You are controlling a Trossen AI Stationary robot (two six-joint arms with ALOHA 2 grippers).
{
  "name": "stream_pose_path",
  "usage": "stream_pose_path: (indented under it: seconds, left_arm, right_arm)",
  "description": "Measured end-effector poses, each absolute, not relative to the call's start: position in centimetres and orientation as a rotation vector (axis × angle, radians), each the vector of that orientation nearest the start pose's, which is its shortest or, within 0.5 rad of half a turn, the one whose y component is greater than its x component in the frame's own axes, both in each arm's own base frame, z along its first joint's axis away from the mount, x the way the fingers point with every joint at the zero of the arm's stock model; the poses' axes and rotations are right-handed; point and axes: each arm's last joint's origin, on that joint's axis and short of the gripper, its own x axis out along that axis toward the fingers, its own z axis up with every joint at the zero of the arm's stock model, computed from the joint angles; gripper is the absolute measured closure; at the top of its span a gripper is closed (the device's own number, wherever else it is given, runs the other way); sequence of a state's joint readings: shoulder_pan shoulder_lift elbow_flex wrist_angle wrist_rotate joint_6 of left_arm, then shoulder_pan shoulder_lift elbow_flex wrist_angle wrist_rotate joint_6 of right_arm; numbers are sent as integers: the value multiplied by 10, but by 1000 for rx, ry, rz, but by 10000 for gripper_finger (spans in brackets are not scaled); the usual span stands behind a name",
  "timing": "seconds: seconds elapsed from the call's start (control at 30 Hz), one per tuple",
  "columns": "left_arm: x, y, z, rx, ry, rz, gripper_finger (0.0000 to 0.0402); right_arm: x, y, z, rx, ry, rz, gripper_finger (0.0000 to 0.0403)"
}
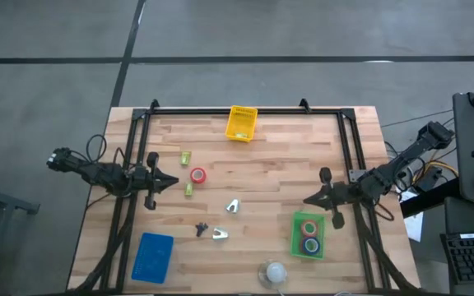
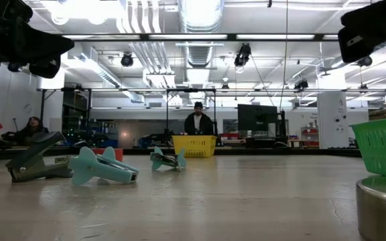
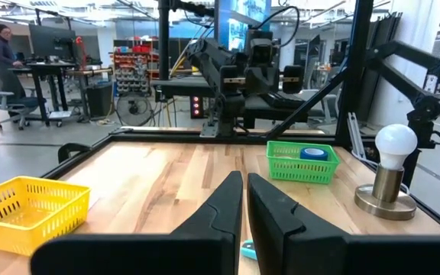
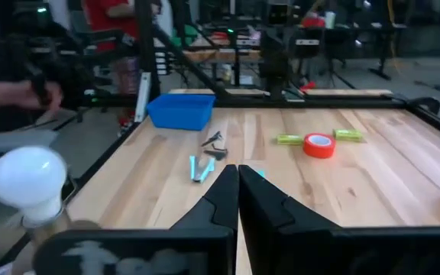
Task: Pick and place Stapler, Stapler remover, tape
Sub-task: Put the top blue staple remover into the blue bin
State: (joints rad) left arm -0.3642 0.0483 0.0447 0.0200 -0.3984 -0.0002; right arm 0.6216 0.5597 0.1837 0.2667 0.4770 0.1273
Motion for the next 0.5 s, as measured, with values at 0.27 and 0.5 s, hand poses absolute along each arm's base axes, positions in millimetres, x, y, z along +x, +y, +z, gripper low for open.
stream_pose_path:
  seconds: [0.27,0.5]
  left_arm:
    - [94,-24,177,-6,-15,34,376]
    - [93,-23,183,-32,-73,60,376]
  right_arm:
    - [107,61,190,29,31,153,394]
    - [100,56,183,24,-20,180,394]
